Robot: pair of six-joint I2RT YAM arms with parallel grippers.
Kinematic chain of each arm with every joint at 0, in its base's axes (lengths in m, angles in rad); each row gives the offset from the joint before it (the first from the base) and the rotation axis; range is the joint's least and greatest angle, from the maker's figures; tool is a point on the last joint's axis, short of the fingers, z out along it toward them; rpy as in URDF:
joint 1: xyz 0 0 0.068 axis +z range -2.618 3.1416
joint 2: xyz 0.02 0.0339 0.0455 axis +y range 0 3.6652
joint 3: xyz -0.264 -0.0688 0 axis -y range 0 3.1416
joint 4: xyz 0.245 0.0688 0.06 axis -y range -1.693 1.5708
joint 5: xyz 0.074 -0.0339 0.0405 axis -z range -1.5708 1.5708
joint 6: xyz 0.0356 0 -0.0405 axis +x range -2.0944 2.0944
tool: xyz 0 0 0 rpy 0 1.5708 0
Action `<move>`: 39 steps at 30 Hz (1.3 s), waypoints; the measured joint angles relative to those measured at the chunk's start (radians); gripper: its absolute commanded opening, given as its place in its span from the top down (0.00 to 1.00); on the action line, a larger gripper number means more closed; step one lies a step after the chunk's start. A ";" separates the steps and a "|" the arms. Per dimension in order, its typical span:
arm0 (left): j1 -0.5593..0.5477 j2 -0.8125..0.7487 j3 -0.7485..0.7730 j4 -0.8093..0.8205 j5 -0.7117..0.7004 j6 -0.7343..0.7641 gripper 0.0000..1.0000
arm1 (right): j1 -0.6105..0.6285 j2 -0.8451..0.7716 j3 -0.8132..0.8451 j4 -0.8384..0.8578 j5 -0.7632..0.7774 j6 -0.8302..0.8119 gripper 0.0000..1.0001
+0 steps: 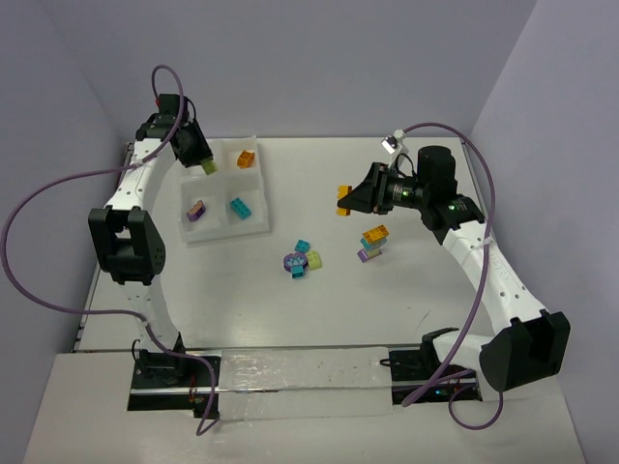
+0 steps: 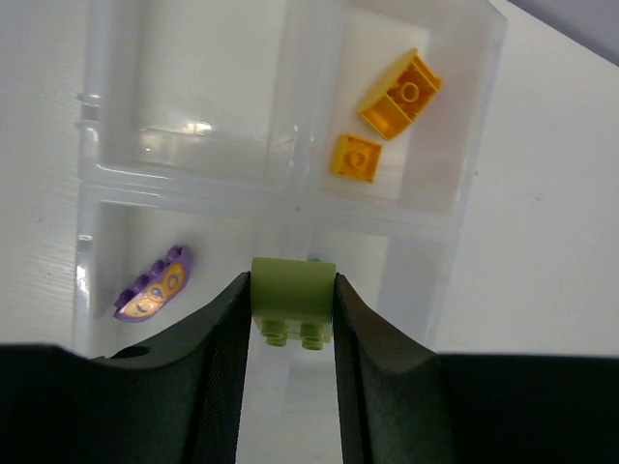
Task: Sort the legos into containers by color
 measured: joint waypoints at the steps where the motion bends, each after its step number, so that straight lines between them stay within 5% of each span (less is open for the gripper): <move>1: 0.000 0.000 0.000 0.000 -0.020 0.000 1.00 | 0.000 0.000 0.000 0.000 0.000 0.000 1.00; 14: 0.000 0.065 0.038 0.032 -0.210 -0.008 1.00 | 0.000 0.019 0.000 0.000 0.005 0.000 1.00; 21: 0.000 0.195 0.203 0.055 -0.284 0.001 0.98 | 0.000 0.041 0.001 -0.002 0.007 0.000 1.00; 23: 0.000 0.227 0.223 0.066 -0.303 0.001 0.86 | 0.000 0.045 0.002 -0.004 0.008 0.000 1.00; 25: 0.000 0.252 0.225 0.069 -0.317 0.000 0.53 | 0.000 0.048 0.003 -0.005 0.008 0.000 1.00; 28: 0.000 0.287 0.225 0.071 -0.335 -0.002 0.16 | 0.000 0.055 0.008 -0.008 0.008 0.000 1.00; 30: 0.000 0.301 0.225 0.070 -0.347 -0.004 0.10 | 0.000 0.059 0.013 -0.009 0.008 -0.001 1.00; 39: 0.001 0.205 0.123 0.108 -0.328 -0.009 0.10 | 0.000 0.060 0.017 -0.011 0.007 -0.001 1.00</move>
